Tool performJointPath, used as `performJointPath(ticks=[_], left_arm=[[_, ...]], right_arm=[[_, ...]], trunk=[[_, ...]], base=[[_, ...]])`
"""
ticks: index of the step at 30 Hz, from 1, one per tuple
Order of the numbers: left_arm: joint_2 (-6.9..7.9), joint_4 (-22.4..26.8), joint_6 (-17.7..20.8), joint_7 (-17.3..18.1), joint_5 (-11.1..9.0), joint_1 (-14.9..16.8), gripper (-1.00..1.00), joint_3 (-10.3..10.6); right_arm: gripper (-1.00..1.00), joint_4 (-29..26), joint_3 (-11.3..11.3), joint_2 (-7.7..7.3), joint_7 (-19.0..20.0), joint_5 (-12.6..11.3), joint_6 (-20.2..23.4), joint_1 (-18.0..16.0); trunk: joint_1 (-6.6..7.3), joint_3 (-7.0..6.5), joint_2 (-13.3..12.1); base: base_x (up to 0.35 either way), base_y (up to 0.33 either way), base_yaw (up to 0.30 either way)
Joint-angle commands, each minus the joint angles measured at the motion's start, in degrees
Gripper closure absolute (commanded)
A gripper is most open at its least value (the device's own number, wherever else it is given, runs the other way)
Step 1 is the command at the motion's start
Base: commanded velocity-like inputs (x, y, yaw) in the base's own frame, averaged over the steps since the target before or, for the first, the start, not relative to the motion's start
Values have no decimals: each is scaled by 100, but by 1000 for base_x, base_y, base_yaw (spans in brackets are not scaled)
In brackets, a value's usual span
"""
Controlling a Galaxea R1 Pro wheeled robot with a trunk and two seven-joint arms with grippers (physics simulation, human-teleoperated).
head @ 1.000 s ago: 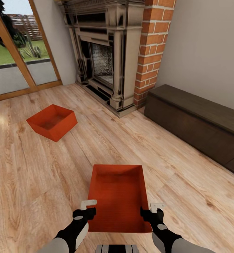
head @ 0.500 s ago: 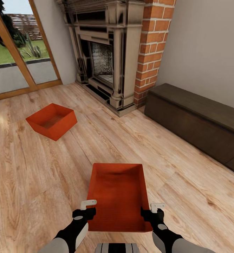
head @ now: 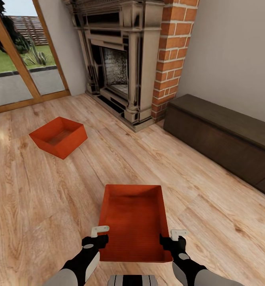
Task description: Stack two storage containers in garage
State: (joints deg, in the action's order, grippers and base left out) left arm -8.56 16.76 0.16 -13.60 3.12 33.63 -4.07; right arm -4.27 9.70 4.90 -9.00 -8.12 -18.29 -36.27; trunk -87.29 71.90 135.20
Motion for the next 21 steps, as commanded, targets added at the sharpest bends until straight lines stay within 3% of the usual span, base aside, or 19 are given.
performJointPath(ticks=[1, 21], left_arm=[[-6, 3, 2, -2, 32, 2, -100, -41], [3, 3, 2, -2, 38, 3, -100, -50]], right_arm=[[-100, 5, 50, -5, -18, -59, -18, -3], [-100, 9, 58, 49, -33, 14, -37, -3]], trunk=[[1, 4, 1], [1, 4, 1]], base=[[0, 0, 0], [0, 0, 0]])
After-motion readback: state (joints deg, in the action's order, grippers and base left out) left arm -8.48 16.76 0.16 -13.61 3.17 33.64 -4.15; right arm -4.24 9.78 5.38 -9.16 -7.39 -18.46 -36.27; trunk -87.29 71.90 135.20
